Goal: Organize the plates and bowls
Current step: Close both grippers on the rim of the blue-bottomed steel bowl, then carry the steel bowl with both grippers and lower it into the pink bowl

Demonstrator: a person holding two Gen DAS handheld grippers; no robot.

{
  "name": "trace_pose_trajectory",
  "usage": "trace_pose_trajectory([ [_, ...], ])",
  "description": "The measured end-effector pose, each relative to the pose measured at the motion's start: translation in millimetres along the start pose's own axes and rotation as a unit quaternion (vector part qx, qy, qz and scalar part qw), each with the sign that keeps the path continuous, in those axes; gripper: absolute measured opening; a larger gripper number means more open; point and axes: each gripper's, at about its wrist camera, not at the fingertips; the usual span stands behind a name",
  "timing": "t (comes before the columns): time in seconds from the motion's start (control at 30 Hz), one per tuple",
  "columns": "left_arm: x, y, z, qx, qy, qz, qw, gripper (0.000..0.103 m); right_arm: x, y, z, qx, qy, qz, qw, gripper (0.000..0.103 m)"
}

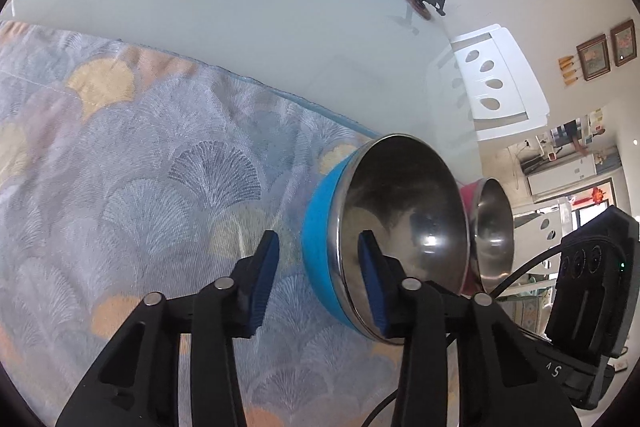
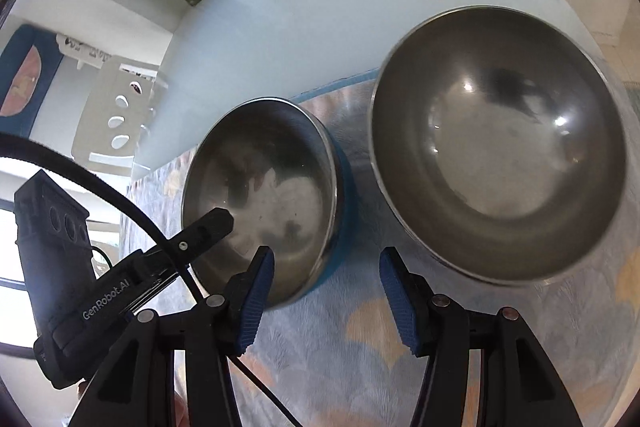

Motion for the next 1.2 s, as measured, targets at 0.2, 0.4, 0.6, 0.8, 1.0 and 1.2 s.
trace_pose_trajectory([
  [0.2, 9, -2, 0, 0.003, 0.0, 0.004, 1.0, 0.02, 9, 1, 0, -0.013, 0.005, 0.003, 1.0, 0.041],
  [0.4, 9, -1, -11, 0.023, -0.014, 0.002, 0.9996, 0.017, 6, 3, 6, -0.045, 0.026, -0.005, 0.999, 0.032],
  [0.6, -17, 8, -23, 0.035, -0.008, -0.012, 0.9993, 0.017, -16, 6, 19, -0.079, 0.04, -0.012, 0.996, 0.032],
  [0.8, -56, 30, -39, 0.041, 0.015, -0.038, 0.9984, 0.017, -62, 15, 45, -0.153, 0.07, -0.024, 0.985, 0.032],
  [1.0, -101, 60, -59, 0.072, 0.018, -0.054, 0.9958, 0.017, -106, 42, 70, -0.183, 0.094, -0.037, 0.978, 0.032],
  [1.2, -142, 95, -71, 0.091, 0.033, -0.06, 0.9935, 0.017, -135, 83, 82, -0.171, 0.087, -0.03, 0.981, 0.032],
])
Point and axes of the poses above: each gripper's, at about its wrist camera, not at the fingertips, and x roughly the way its jaws point, z to its left, y to its underside, and after that the axes turned 7 degrees about y, right-handed
